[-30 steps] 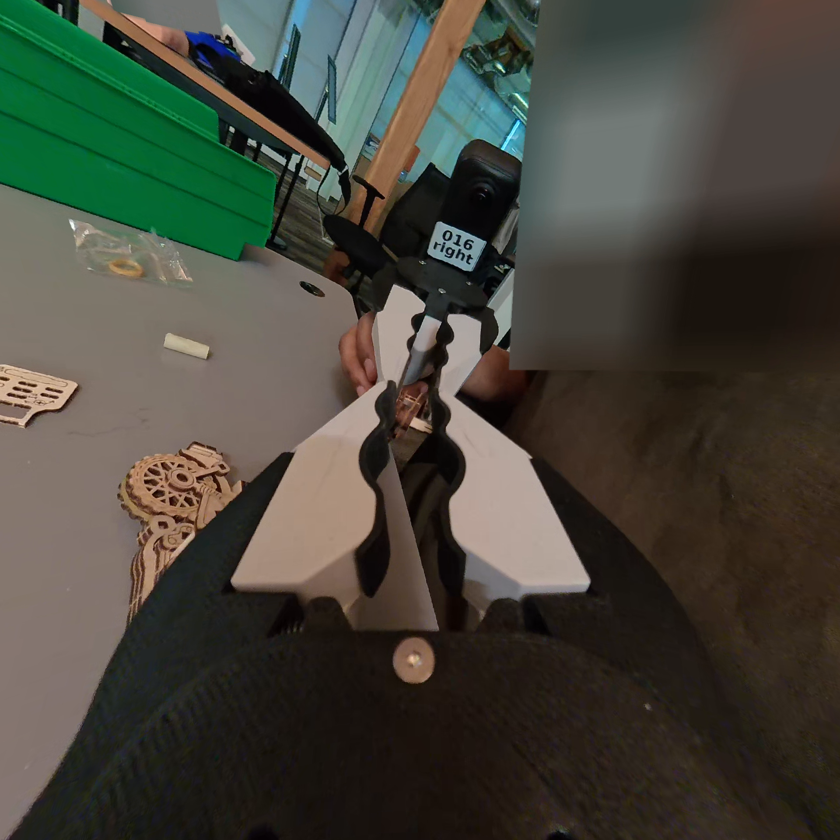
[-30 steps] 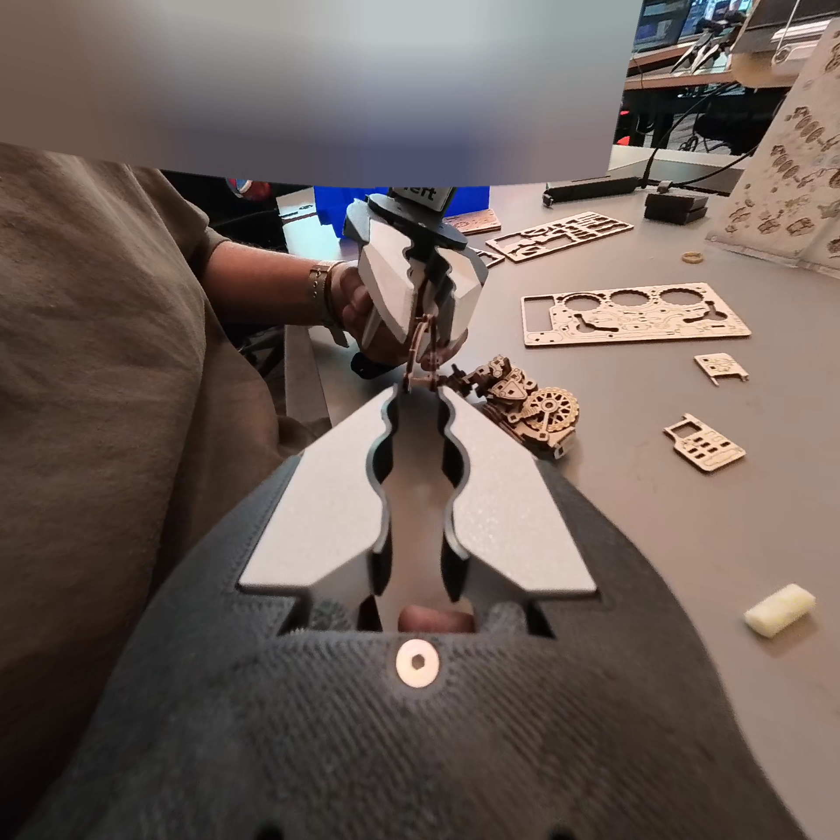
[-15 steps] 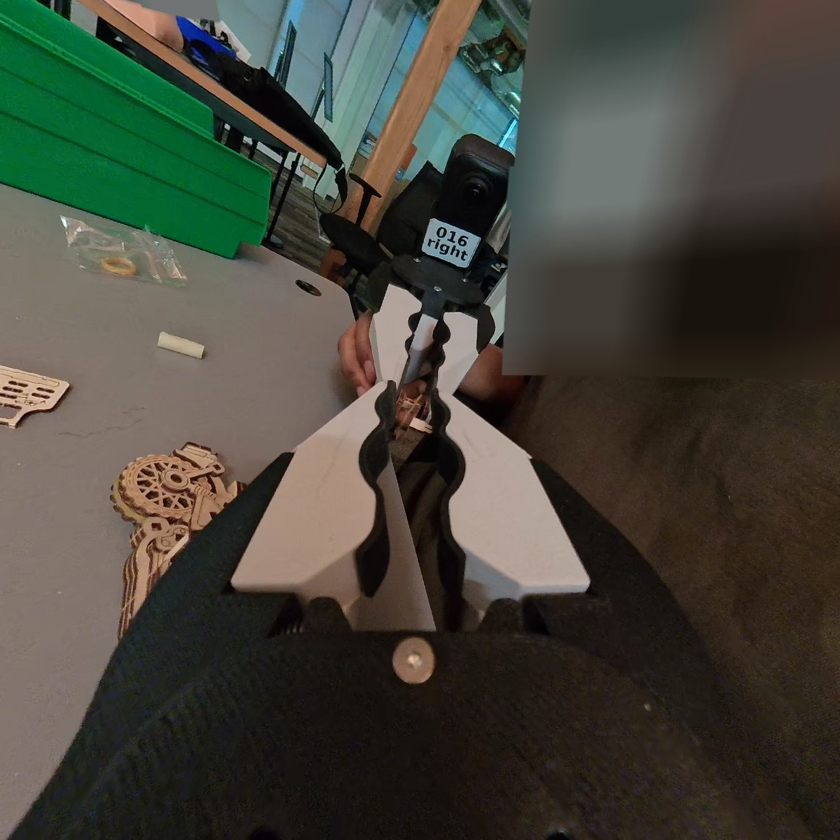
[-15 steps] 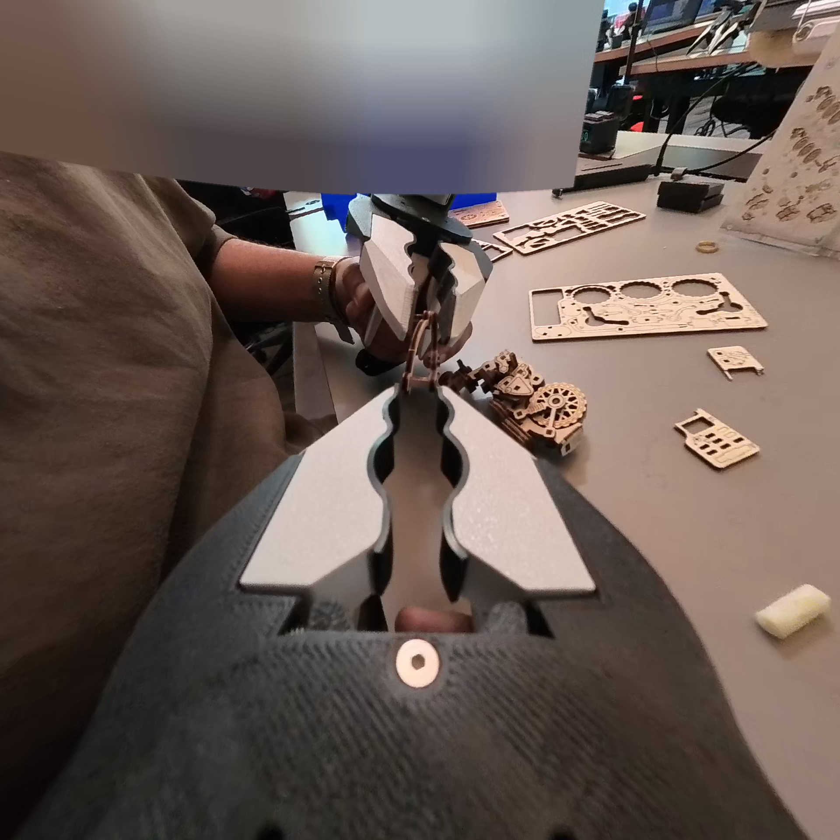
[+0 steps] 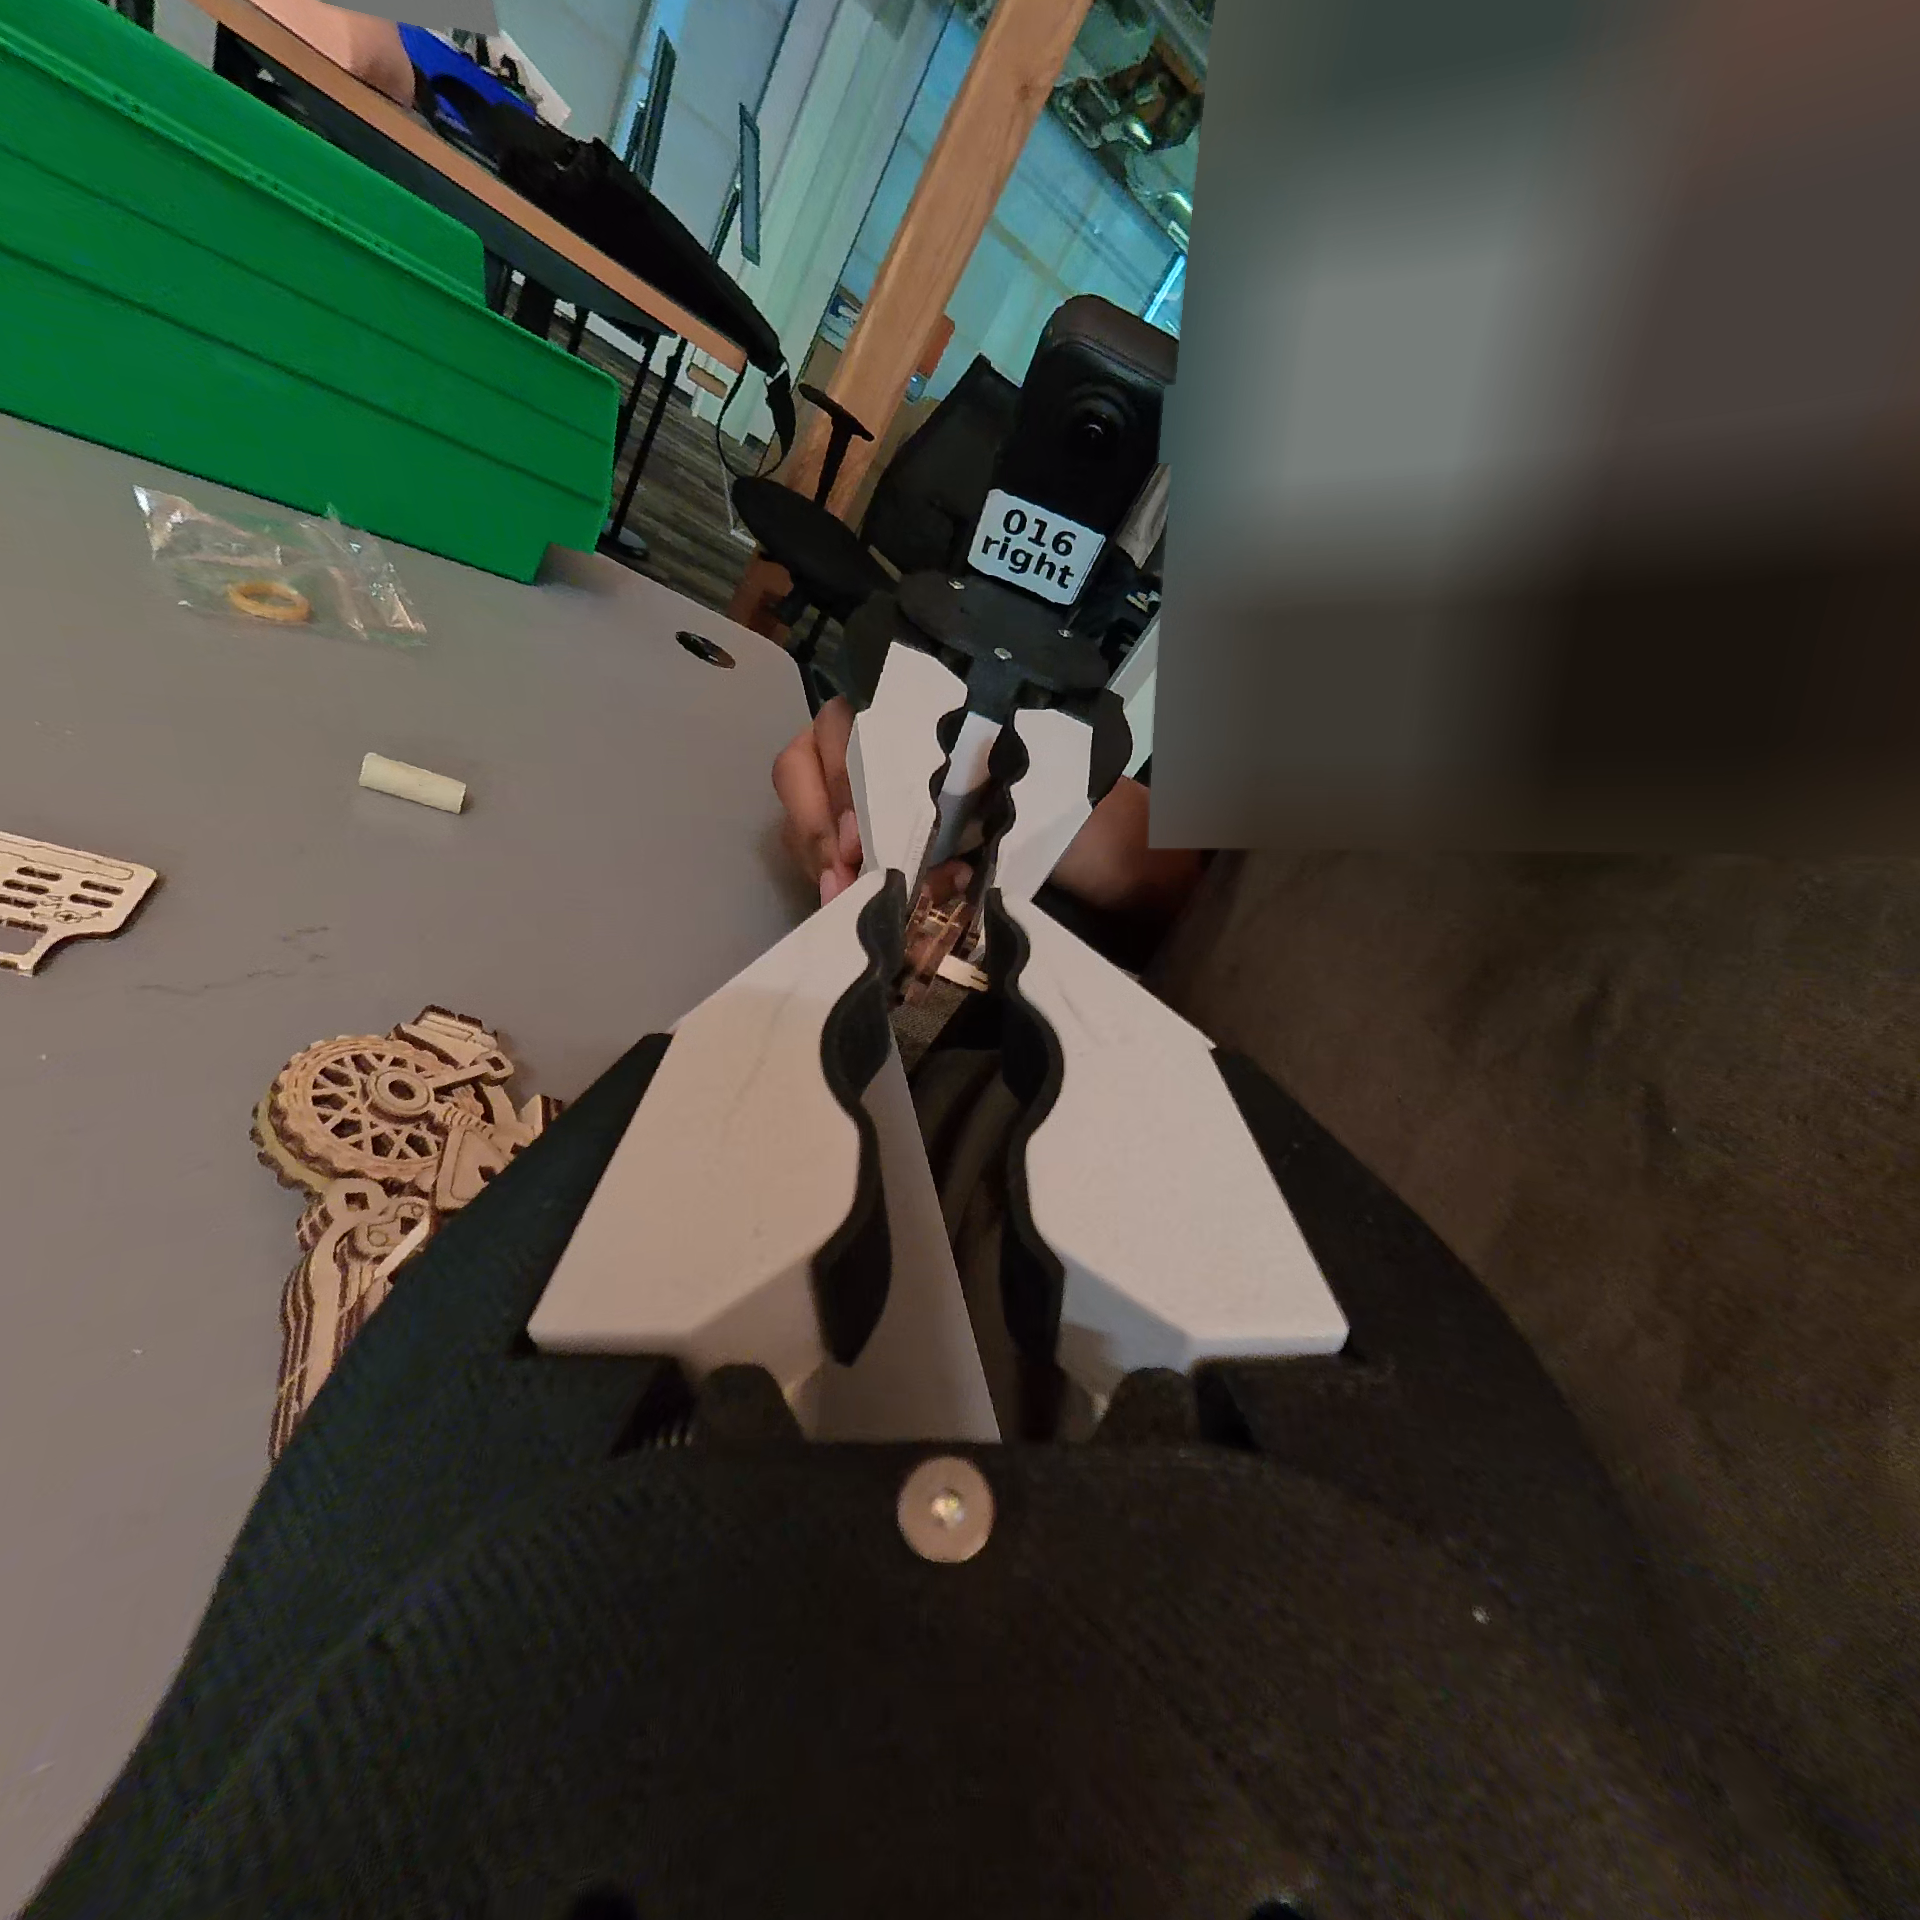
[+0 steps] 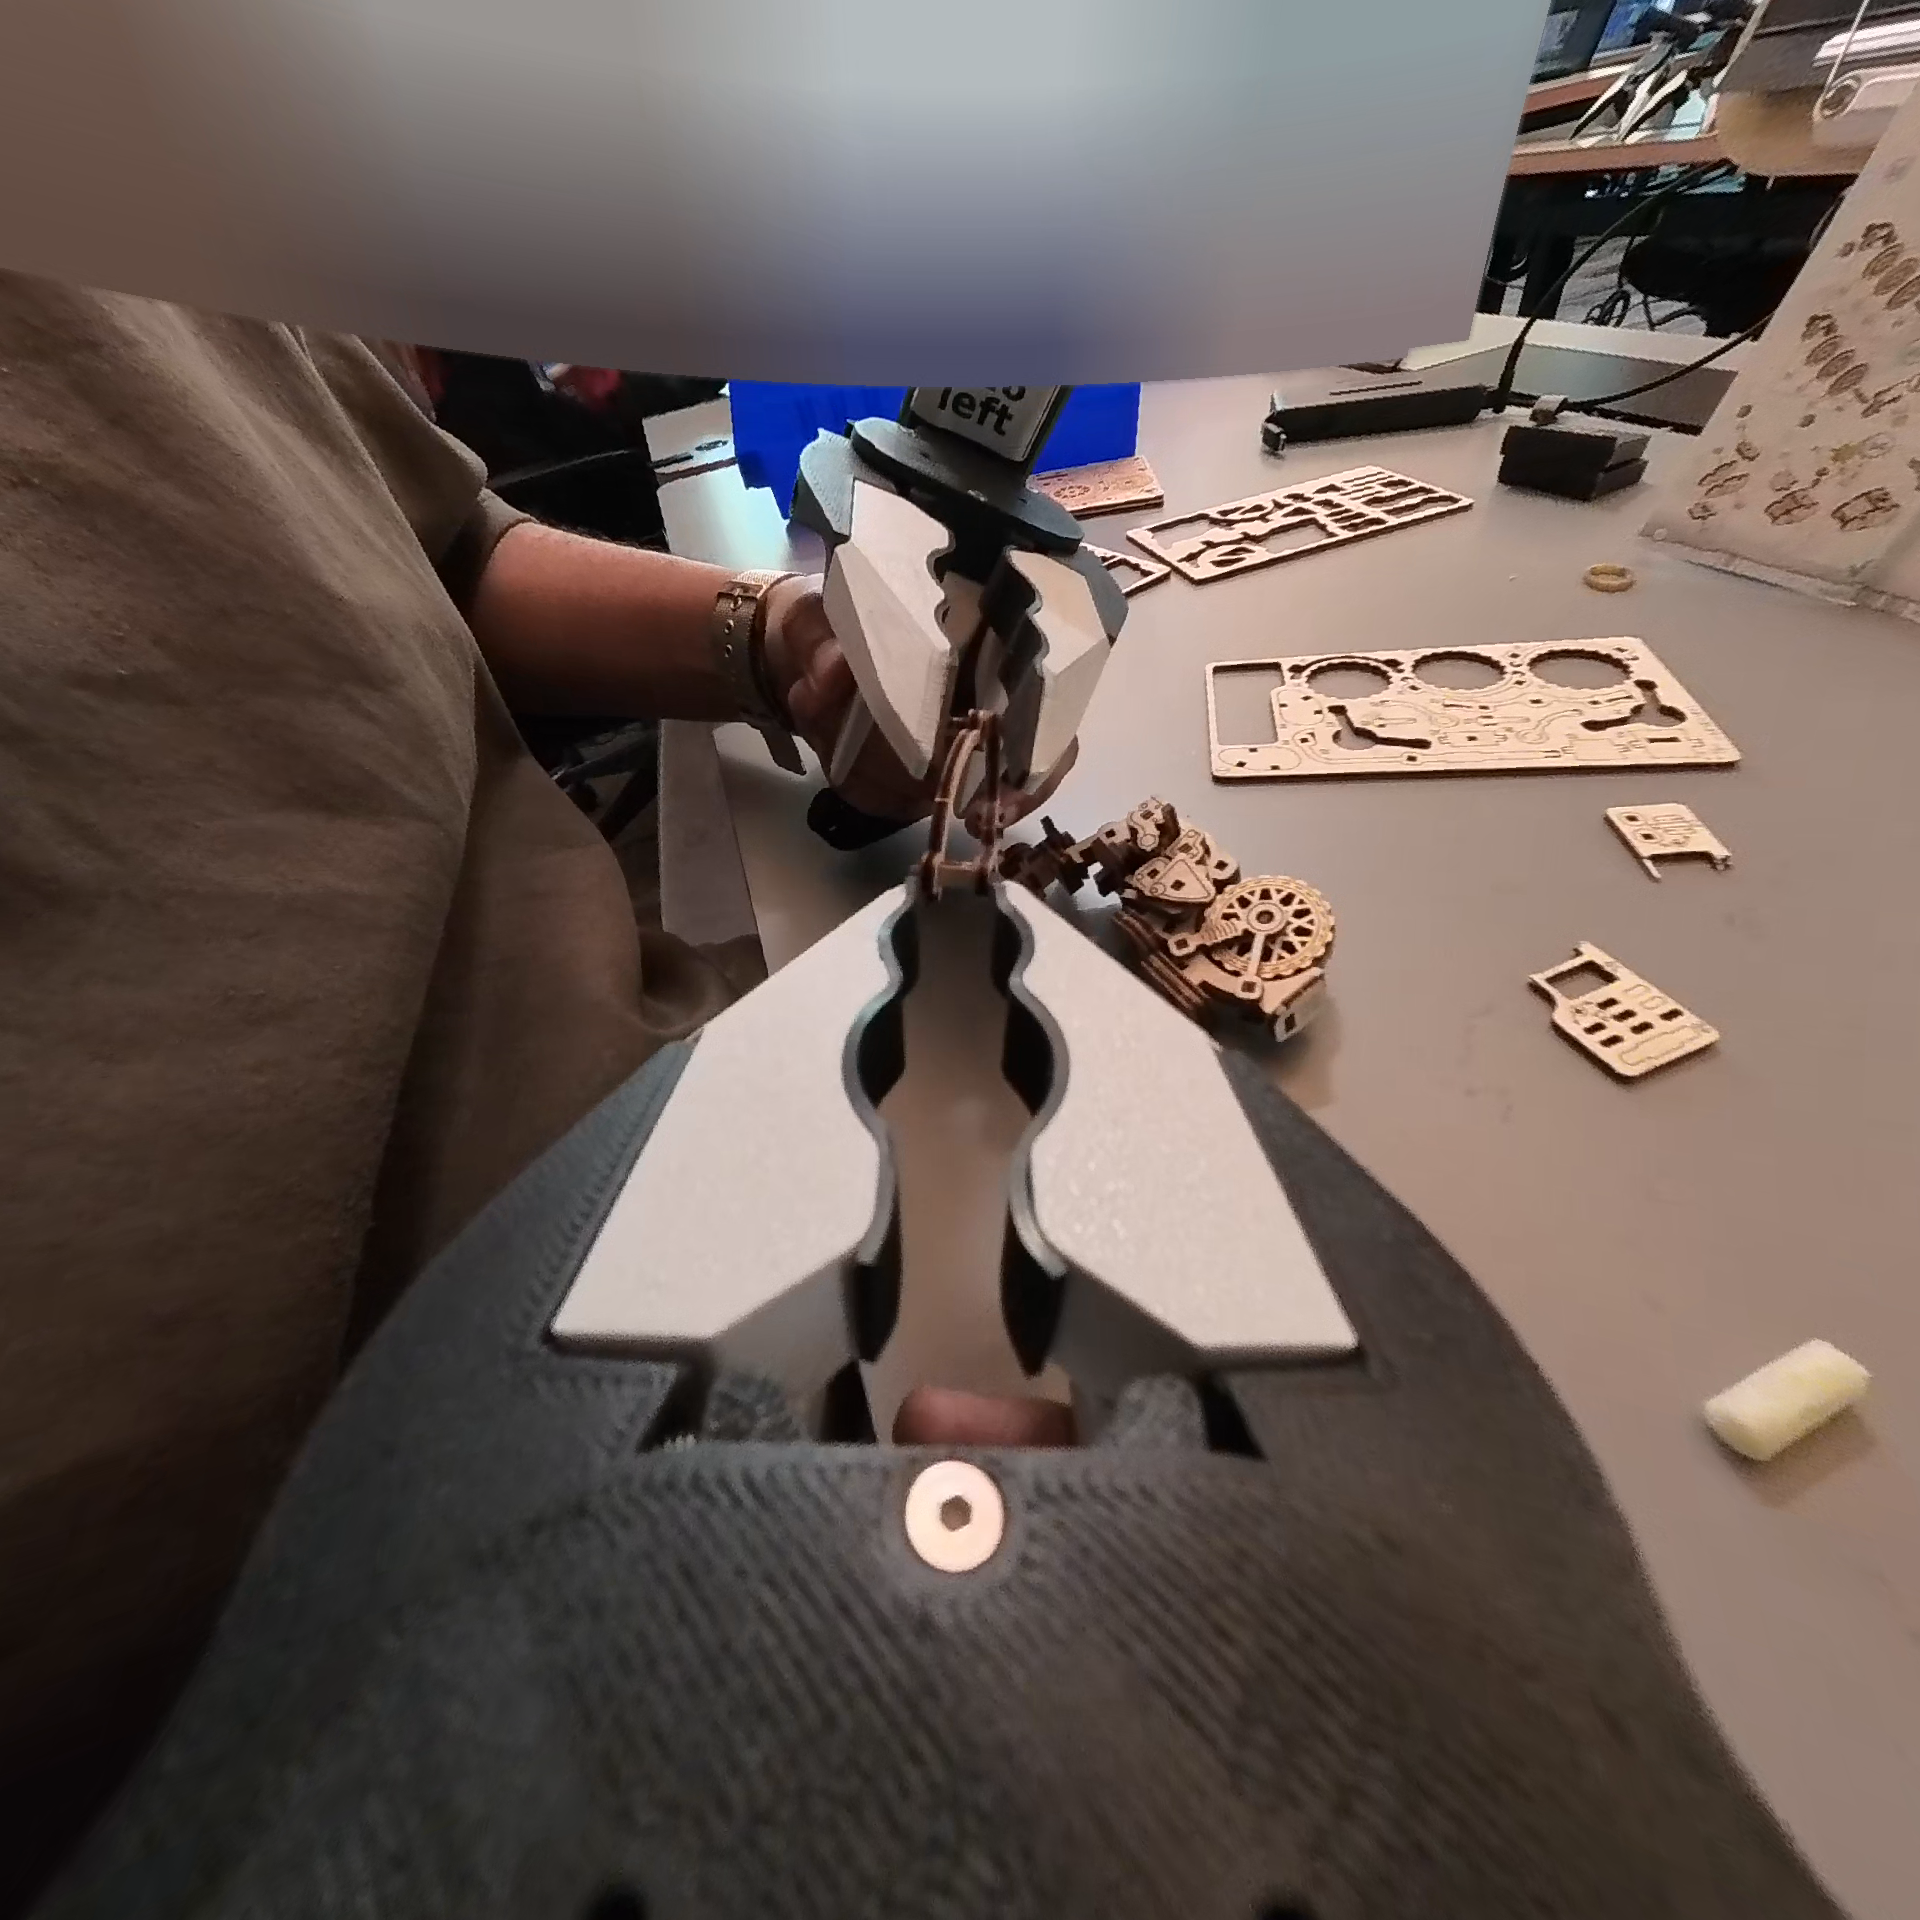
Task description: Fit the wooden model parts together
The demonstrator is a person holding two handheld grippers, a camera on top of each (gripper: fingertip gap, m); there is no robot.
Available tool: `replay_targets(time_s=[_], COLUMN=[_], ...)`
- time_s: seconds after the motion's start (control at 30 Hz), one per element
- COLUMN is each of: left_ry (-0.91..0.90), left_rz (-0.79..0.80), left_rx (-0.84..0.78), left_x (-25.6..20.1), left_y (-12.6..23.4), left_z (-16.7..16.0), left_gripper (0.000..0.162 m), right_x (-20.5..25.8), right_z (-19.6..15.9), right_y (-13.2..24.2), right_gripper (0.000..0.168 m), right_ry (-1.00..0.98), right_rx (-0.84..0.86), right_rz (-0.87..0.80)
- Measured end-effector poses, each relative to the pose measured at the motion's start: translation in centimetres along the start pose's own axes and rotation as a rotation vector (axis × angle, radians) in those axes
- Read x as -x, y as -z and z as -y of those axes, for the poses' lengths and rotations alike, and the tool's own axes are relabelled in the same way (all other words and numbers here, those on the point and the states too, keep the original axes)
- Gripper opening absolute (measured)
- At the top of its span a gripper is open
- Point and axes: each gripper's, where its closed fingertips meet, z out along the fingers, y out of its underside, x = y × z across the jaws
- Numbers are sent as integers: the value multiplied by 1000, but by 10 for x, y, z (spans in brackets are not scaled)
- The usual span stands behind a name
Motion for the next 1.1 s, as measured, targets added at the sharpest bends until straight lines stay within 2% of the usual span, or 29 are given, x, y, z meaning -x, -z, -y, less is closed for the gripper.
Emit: replay_targets(time_s=[0.7, 0.93, 1.1], left_ry=[-1, -40, -49], left_rz=[4, 66, 52], left_rx=[6, 43, 19], left_x=[0, 10, 9], left_y=[-1, 3, 8], left_z=[-1, -4, 1], left_gripper=[9, 26, 18], right_x=[-2, -7, -7], right_z=[0, 4, 3], right_y=[2, 5, 6], right_gripper=[10, 10, 10], right_ry=[15, -14, -21], right_rx=[7, -20, -18], right_rz=[6, -14, -7])
